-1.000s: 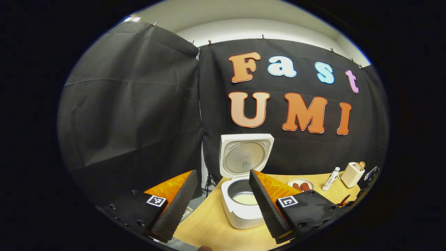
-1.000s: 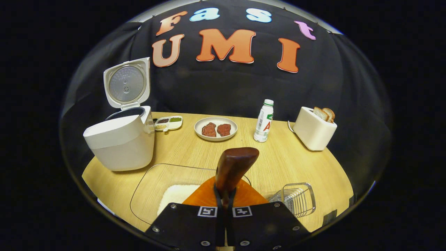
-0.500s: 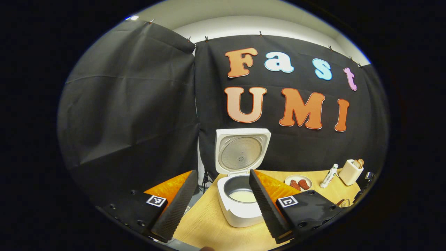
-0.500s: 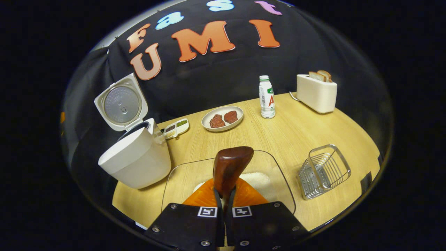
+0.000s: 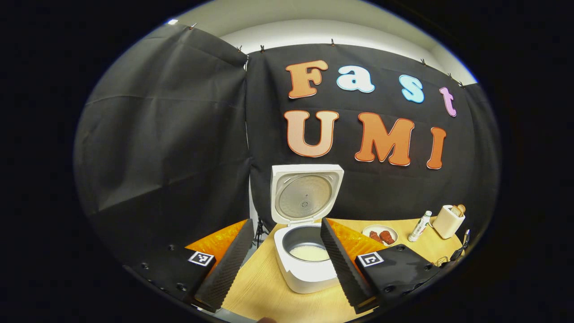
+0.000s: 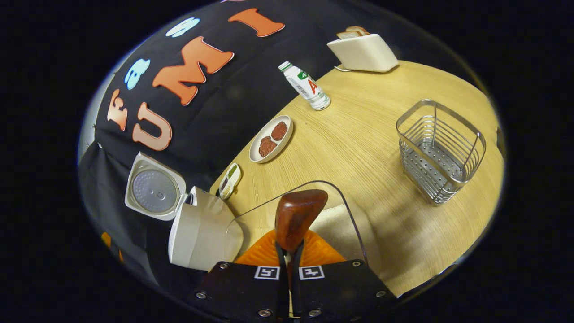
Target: Close the left gripper, press the button to open the rice cooker; take a wooden spoon from the chopstick holder with the right hand, scoop a spoonful of rice and pour it into the rice cooker, then put the wooden spoon back into the chopstick holder.
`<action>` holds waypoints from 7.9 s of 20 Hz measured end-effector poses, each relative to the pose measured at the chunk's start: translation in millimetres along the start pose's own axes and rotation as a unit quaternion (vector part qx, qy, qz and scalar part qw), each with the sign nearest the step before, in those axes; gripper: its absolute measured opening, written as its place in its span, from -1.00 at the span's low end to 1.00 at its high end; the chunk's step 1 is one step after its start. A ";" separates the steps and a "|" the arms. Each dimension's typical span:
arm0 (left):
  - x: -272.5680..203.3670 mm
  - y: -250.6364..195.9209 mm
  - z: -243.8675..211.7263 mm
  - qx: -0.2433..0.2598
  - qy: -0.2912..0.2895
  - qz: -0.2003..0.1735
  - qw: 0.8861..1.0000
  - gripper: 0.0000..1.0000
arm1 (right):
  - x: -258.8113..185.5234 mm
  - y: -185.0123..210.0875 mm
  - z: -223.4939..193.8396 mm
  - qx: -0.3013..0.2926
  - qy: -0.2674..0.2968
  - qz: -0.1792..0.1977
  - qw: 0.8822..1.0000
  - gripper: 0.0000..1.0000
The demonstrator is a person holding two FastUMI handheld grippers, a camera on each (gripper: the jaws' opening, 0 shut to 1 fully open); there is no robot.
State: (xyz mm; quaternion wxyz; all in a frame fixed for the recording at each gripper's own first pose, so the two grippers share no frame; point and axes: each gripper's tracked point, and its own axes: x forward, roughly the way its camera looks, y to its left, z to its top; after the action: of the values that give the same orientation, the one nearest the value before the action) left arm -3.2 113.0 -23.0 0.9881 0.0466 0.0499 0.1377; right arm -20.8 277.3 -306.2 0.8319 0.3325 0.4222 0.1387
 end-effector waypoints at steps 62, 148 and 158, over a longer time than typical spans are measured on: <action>14.8 20.6 -37.3 -0.031 0.032 -0.027 0.999 1.00 | 88.7 392.4 69.3 -0.205 -0.061 0.149 0.965 -0.97; -12.0 -51.6 2.6 -0.008 -0.017 -0.076 0.997 1.00 | -154.1 4.0 242.0 -0.181 -0.255 -0.043 0.949 -0.97; -10.9 -74.9 -4.7 0.003 -0.007 -0.080 0.997 1.00 | -136.3 -91.7 221.4 -0.116 -0.257 -0.079 0.956 -0.97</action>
State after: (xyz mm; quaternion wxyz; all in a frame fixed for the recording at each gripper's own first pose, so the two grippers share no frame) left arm 5.9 38.6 -34.6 0.9962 0.0460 0.0470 0.0578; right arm 68.0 43.1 -191.0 0.9533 0.2239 0.2002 0.0306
